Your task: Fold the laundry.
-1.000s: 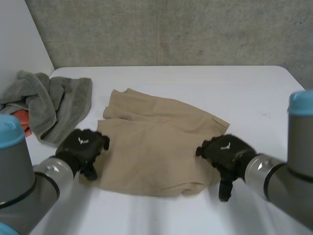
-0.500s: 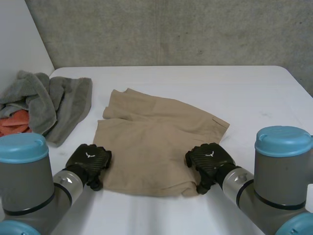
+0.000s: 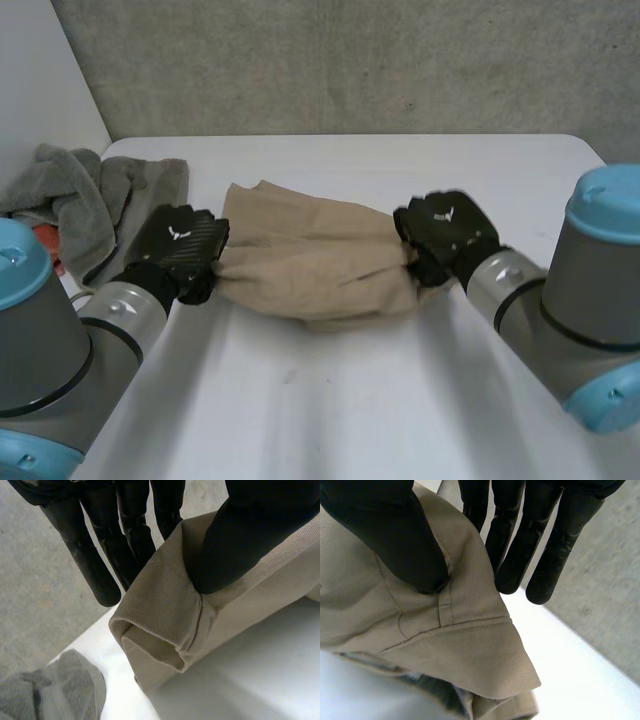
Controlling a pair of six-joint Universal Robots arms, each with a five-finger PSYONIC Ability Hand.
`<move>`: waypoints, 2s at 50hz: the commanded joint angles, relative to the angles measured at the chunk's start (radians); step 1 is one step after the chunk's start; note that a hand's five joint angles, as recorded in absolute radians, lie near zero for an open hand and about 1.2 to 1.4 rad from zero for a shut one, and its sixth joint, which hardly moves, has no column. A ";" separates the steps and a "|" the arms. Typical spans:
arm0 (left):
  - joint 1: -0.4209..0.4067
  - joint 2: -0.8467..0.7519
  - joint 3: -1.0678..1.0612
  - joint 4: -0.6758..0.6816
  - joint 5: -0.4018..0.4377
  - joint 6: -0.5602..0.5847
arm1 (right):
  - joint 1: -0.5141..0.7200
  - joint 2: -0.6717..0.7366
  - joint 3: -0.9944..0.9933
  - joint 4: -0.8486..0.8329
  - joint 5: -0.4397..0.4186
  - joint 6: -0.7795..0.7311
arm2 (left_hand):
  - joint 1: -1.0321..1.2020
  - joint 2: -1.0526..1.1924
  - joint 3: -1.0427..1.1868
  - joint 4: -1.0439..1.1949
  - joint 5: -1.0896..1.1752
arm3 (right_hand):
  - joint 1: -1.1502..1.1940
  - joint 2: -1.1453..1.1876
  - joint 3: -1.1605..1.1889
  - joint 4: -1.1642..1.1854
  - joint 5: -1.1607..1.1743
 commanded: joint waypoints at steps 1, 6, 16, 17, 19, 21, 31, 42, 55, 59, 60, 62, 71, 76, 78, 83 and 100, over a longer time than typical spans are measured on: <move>-0.018 -0.065 0.066 -0.001 0.000 -0.061 | 0.002 0.100 -0.110 0.010 -0.004 -0.072 | 0.259 0.200 0.209 0.198 0.234 | -0.097 -0.282 -0.289 -0.298 -0.266; -0.016 -0.172 0.140 -0.017 -0.004 -0.097 | -0.004 0.162 -0.196 0.127 0.038 -0.127 | 0.259 0.200 0.209 0.198 0.234 | -0.631 -0.815 -0.823 -0.831 -0.799; -0.001 -0.220 0.226 -0.052 -0.003 -0.128 | -0.035 0.007 -0.115 0.259 0.162 0.122 | 0.259 0.200 0.209 0.198 0.234 | -0.637 -0.822 -0.829 -0.838 -0.805; 0.001 -0.223 0.237 -0.052 -0.003 -0.127 | -0.044 -0.012 -0.095 0.269 0.154 0.146 | 0.259 0.200 0.209 0.198 0.234 | -0.634 -0.819 -0.826 -0.835 -0.802; 0.002 -0.226 0.247 -0.054 -0.004 -0.128 | -0.058 -0.045 -0.055 0.282 0.133 0.192 | 0.259 0.200 0.209 0.198 0.234 | -0.622 -0.807 -0.814 -0.823 -0.791; 0.005 -0.229 0.260 -0.052 -0.004 -0.128 | -0.073 -0.081 0.010 0.288 0.089 0.245 | 0.259 0.200 0.209 0.198 0.234 | -0.616 -0.801 -0.808 -0.817 -0.785; 0.002 -0.232 0.266 -0.052 -0.004 -0.128 | -0.077 -0.098 0.152 0.241 0.003 0.370 | 0.259 0.200 0.209 0.198 0.234 | -0.587 -0.772 -0.779 -0.788 -0.755; 0.002 -0.234 0.260 -0.058 -0.006 -0.130 | -0.063 0.010 0.174 0.056 0.024 0.387 | 0.259 0.200 0.209 0.198 0.234 | -0.203 -0.388 -0.396 -0.404 -0.372; 0.001 -0.028 0.223 -0.227 0.011 -0.202 | -0.080 -0.134 0.047 0.082 0.039 0.073 | 0.259 0.200 0.209 0.198 0.234 | 0.410 0.225 0.218 0.209 0.242; -0.002 0.120 0.223 -0.262 0.019 -0.232 | -0.075 -0.266 -0.022 0.189 0.029 -0.128 | 0.259 0.200 0.209 0.198 0.234 | 0.410 0.225 0.218 0.209 0.242; -0.001 0.154 0.223 -0.264 0.019 -0.234 | -0.075 -0.282 -0.048 0.219 0.030 -0.161 | 0.259 0.200 0.209 0.198 0.234 | 0.410 0.225 0.218 0.209 0.242; -0.002 0.202 0.223 -0.264 0.019 -0.232 | -0.075 -0.292 -0.128 0.306 0.035 -0.237 | 0.259 0.200 0.209 0.198 0.234 | 0.410 0.225 0.218 0.209 0.242; -0.004 0.296 0.255 -0.259 0.017 -0.231 | -0.080 -0.233 -0.369 0.520 0.003 -0.276 | 0.259 0.200 0.209 0.198 0.234 | 0.410 0.225 0.218 0.209 0.242; -0.002 0.136 0.292 -0.256 0.011 -0.222 | -0.077 -0.106 -0.446 0.538 0.010 -0.293 | 0.259 0.200 0.209 0.198 0.234 | 0.410 0.225 0.218 0.209 0.242; -0.004 0.073 0.318 -0.256 0.010 -0.216 | -0.072 -0.047 -0.475 0.535 0.016 -0.310 | 0.259 0.200 0.209 0.198 0.234 | 0.410 0.225 0.218 0.209 0.242; -0.005 -0.161 0.472 -0.236 0.005 -0.151 | -0.066 0.089 -0.556 0.518 0.016 -0.331 | 0.259 0.200 0.209 0.198 0.234 | 0.410 0.225 0.218 0.209 0.242; -0.019 -0.278 0.928 0.347 -0.081 -0.016 | -0.064 0.241 -1.021 -0.105 0.181 -0.282 | 0.259 0.200 0.209 0.198 0.234 | 0.410 0.225 0.218 0.209 0.242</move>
